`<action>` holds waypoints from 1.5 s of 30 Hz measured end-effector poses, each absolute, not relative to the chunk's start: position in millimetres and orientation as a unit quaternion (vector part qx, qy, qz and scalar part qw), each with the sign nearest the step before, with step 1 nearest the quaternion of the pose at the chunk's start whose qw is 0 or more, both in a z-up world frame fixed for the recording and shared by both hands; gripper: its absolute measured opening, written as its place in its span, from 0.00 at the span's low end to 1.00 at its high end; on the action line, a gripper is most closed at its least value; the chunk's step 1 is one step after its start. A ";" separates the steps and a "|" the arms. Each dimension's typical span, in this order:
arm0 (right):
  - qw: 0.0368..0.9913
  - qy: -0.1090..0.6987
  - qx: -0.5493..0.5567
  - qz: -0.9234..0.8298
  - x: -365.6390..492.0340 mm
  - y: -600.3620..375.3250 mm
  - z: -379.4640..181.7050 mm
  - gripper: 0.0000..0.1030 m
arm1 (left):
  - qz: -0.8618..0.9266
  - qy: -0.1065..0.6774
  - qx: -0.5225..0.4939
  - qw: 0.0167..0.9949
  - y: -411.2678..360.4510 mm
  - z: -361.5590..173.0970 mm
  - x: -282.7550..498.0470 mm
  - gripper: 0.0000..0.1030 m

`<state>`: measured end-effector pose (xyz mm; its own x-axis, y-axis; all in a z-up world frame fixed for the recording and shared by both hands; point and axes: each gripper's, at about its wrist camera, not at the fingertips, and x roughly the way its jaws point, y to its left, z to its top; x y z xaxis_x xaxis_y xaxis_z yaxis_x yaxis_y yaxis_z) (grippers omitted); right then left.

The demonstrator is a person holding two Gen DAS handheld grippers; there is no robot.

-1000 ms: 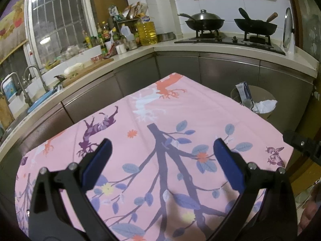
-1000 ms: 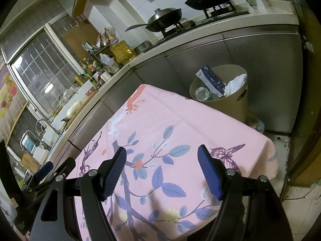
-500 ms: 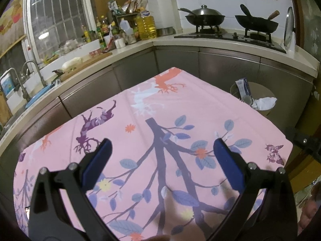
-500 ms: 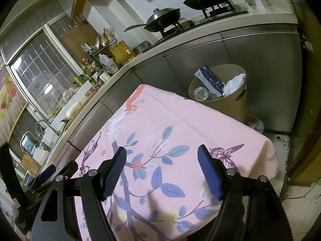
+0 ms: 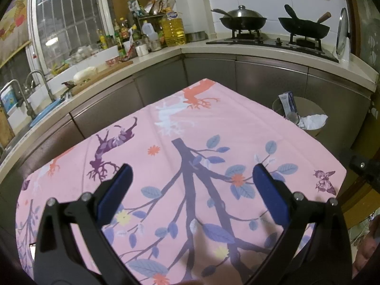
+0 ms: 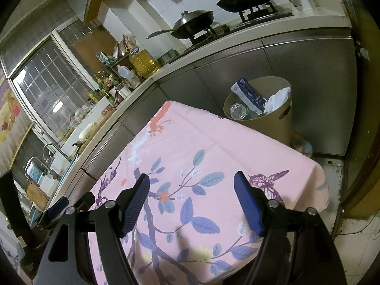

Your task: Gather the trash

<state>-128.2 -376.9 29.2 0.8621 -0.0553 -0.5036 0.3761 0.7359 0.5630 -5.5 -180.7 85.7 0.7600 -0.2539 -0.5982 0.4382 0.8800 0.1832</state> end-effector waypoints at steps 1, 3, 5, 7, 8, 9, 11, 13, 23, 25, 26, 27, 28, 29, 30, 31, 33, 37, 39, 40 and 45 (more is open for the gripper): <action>0.902 0.234 0.343 -0.119 -128.2 -376.7 28.9 0.69 | -0.189 0.294 0.158 0.923 -180.6 85.0 -5.3 0.94; 0.902 0.235 0.342 -0.119 -128.2 -376.1 28.9 0.69 | -0.192 0.298 0.157 0.922 -180.2 84.3 -3.9 0.94; 0.902 0.235 0.342 -0.119 -128.0 -375.7 28.9 0.69 | -0.194 0.300 0.154 0.921 -179.4 84.1 -3.1 0.94; 0.902 0.235 0.342 -0.119 -128.0 -375.4 28.7 0.69 | -0.194 0.300 0.154 0.921 -179.2 84.1 -3.2 0.94; 0.902 0.234 0.342 -0.119 -127.9 -375.5 28.7 0.69 | -0.194 0.300 0.154 0.921 -179.3 84.0 -2.9 0.94; 0.902 0.235 0.342 -0.119 -127.7 -375.8 28.7 0.69 | -0.194 0.301 0.154 0.921 -178.8 83.8 -3.0 0.94; 0.902 0.235 0.342 -0.118 -127.3 -376.1 28.8 0.69 | -0.193 0.300 0.156 0.921 -179.6 83.8 -3.2 0.94; 0.902 0.235 0.342 -0.118 -127.8 -374.9 28.2 0.69 | -0.191 0.300 0.156 0.922 -179.1 84.0 -3.6 0.94; 0.902 0.235 0.342 -0.119 -128.4 -373.7 28.3 0.69 | -0.188 0.304 0.152 0.921 -176.4 81.8 0.6 0.94; 0.902 0.235 0.342 -0.119 -128.4 -373.5 28.2 0.69 | -0.187 0.305 0.154 0.921 -177.2 81.8 1.3 0.94; 0.902 0.235 0.341 -0.118 -128.5 -373.0 27.6 0.69 | -0.186 0.304 0.156 0.921 -177.5 81.6 1.9 0.94; 0.902 0.235 0.341 -0.118 -128.4 -372.7 27.5 0.69 | -0.186 0.304 0.156 0.921 -177.7 81.1 1.9 0.94; 0.903 0.236 0.340 -0.118 -127.4 -371.7 27.0 0.69 | -0.186 0.305 0.157 0.921 -177.5 80.9 1.9 0.94; 0.903 0.236 0.340 -0.118 -127.1 -370.9 27.0 0.69 | -0.187 0.305 0.155 0.921 -177.8 81.2 1.8 0.94; 0.903 0.236 0.340 -0.118 -127.1 -370.9 27.2 0.69 | -0.188 0.306 0.155 0.920 -177.1 80.6 1.8 0.94; 0.903 0.235 0.340 -0.118 -127.2 -370.9 27.3 0.69 | -0.189 0.307 0.156 0.920 -177.8 80.2 2.5 0.94; 0.904 0.234 0.338 -0.118 -126.5 -369.9 27.8 0.69 | -0.190 0.308 0.155 0.919 -177.5 79.5 2.7 0.94; 0.904 0.234 0.337 -0.118 -126.1 -369.9 28.5 0.69 | -0.194 0.311 0.155 0.917 -177.6 77.5 2.9 0.94; 0.904 0.233 0.337 -0.118 -125.9 -370.5 28.7 0.69 | -0.198 0.314 0.156 0.915 -178.6 76.7 2.6 0.94; 0.904 0.233 0.338 -0.117 -126.1 -370.0 28.7 0.69 | -0.200 0.315 0.156 0.915 -179.3 76.1 2.7 0.94; 0.904 0.234 0.338 -0.118 -126.2 -370.1 28.6 0.69 | -0.205 0.321 0.160 0.911 -180.9 73.2 1.4 0.94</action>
<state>-126.2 -370.1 28.6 0.8629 -0.0550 -0.5024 0.3708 0.7444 0.5553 1.4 -180.9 73.2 0.7101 -0.2709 -0.6498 0.4766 0.8643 0.1605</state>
